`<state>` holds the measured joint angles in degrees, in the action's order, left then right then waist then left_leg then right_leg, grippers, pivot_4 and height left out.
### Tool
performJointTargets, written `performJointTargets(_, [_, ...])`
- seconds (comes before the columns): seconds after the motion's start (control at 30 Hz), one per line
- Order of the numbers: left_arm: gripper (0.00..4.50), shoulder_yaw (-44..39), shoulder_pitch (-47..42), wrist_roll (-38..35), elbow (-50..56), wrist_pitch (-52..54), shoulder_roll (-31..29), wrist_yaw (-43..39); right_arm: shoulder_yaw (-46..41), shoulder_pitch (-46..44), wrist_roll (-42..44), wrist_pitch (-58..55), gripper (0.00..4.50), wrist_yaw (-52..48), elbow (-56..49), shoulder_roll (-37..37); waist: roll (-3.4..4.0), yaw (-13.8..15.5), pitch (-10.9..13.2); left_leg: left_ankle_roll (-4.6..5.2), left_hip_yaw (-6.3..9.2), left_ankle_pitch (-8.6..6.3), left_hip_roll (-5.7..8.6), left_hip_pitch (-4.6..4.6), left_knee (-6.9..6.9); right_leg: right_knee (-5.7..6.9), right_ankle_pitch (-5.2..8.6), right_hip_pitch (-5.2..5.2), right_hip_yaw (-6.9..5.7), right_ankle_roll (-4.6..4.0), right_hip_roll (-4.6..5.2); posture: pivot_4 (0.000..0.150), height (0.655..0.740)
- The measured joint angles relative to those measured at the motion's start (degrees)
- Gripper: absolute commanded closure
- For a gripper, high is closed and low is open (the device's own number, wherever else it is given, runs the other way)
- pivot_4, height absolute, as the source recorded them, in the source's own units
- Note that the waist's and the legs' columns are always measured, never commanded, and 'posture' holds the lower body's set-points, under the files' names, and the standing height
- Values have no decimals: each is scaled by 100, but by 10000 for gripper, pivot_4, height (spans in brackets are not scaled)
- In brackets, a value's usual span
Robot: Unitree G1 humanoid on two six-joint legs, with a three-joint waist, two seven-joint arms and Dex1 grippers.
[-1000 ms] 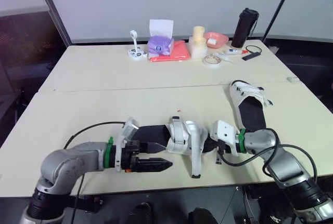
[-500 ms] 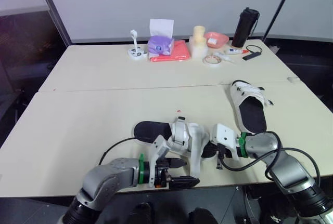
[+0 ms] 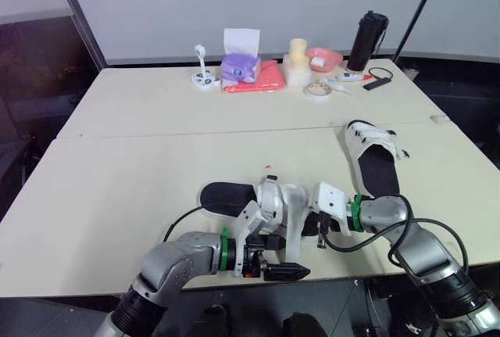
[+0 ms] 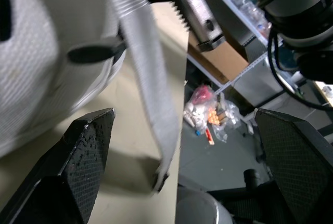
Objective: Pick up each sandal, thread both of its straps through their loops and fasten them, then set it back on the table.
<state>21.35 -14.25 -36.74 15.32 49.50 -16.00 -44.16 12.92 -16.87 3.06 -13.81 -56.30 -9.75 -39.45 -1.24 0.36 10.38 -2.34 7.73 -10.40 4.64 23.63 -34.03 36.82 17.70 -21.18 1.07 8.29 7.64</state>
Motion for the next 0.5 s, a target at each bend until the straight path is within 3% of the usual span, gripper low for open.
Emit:
performJointTargets(0.1, [407, 24, -12, 12, -85, 0, 112, 13, 5, -22, -9, 55, 45000, -1, 46, 0, 0, 6, 0, 0, 0, 0, 0, 0, 0, 0, 0, -1, 0, 1, 0, 1500, 7400])
performJointTargets(0.2, [7432, 42, -19, 29, -146, 1, 172, 23, 5, -26, -13, 69, 45000, -4, 54, -2, 0, 9, 0, 0, 0, 0, 0, 2, 0, 0, 0, -1, 0, 1, 0, 1500, 7400])
performJointTargets(0.37, [31640, 41, -18, 29, -169, 17, 198, 24, 4, -22, -13, 62, 45000, -10, 47, -14, 0, 16, 0, 0, 0, 0, 0, 2, 0, 0, 0, -1, 0, 1, 0, 1500, 7400])
performJointTargets(0.4, [33756, 39, -17, 29, -169, 17, 197, 24, 4, -18, -13, 59, 45000, -10, 42, -17, 0, 19, 0, 0, 0, 0, 0, 2, 0, -1, 0, -1, -1, 1, 0, 1500, 7400])
performJointTargets(0.47, [44521, -18, -18, 3, -169, 24, 177, 22, 1, 5, -13, 46, 45000, -6, 14, -21, 0, 21, 0, 0, 1, 0, 0, 2, 0, -2, 0, -2, 0, 1, 0, 1500, 7400])
performJointTargets(0.5, [44521, -63, -19, -23, -168, 39, 160, 20, 1, 19, -12, 43, 45000, -2, -2, -24, 0, 21, 0, 0, 0, 0, 0, 2, 0, -2, 0, -2, -1, 1, 0, 1500, 7400])
